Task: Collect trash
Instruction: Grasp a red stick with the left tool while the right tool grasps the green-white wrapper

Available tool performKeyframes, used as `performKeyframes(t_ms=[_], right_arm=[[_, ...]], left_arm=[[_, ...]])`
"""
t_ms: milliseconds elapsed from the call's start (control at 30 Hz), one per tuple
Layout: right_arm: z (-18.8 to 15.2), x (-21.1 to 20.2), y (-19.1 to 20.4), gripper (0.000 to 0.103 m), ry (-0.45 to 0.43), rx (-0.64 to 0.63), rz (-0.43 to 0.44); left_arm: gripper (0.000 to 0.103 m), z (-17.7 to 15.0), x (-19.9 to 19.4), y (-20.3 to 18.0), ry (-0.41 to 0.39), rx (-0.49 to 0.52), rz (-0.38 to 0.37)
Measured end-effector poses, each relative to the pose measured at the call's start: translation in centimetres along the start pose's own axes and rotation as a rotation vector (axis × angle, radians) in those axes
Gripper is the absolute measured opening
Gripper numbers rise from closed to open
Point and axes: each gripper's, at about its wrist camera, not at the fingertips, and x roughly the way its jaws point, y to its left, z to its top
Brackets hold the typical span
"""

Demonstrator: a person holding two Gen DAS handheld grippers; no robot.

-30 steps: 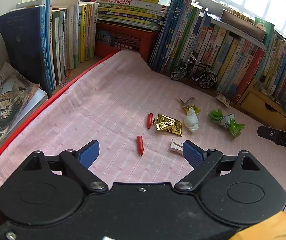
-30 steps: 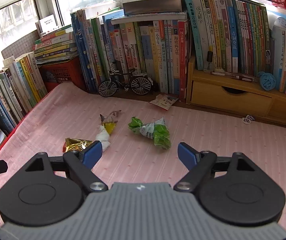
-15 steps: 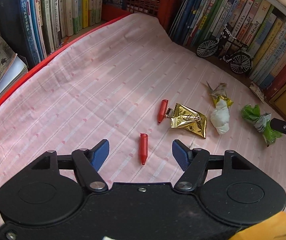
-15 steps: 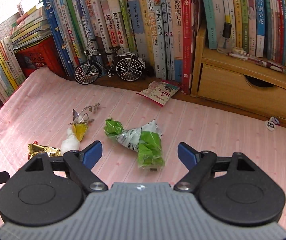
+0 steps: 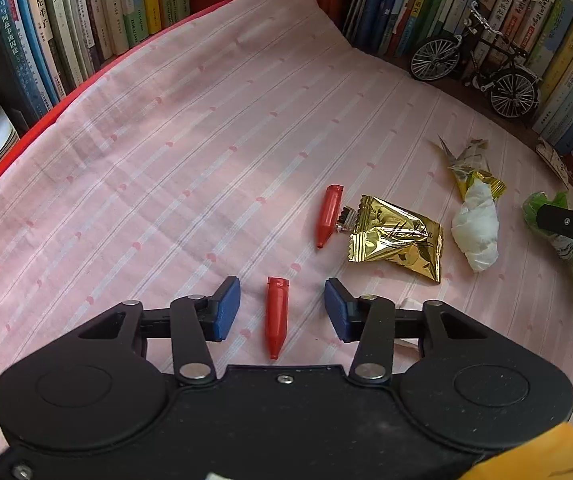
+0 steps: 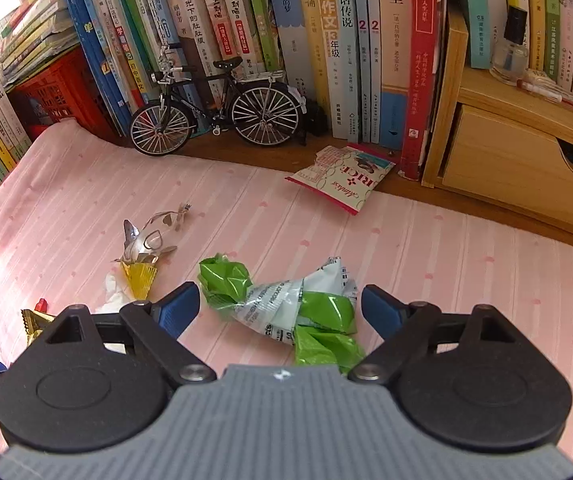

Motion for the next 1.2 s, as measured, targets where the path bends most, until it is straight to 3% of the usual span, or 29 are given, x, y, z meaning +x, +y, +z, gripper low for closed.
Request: performKeyframes(t_ms=[33,100,200,400,1200], right_arm=[[0.0,0.3,0.1,0.093,0.005,-0.003,-0.003],[-0.1,0.6,0.2,0.093,0.01,-0.008,-0.003],[-0.1,0.9,0.3,0.093,0.011,-0.013,0.001],[-0.2,0.3,0.3,0.084,0.01,-0.005,0.036],[-4.5,-8.1,0.6,0.084,-0.006,0.106,0.113]], left_arm=[[0.026,0.0,-0.1,0.0,-0.003,-0.002,-0.007],[0.016,0.0,-0.2,-0.1,-0.002,-0.012,-0.022],[0.009,0.1,-0.4,-0.1,0.0,-0.023,-0.05],[0.009,0.1,-1.5,-0.4,-0.027,-0.013,-0.068],[0.009,-3.8,-10.0,0.1,-0.098,0.012,-0.099]])
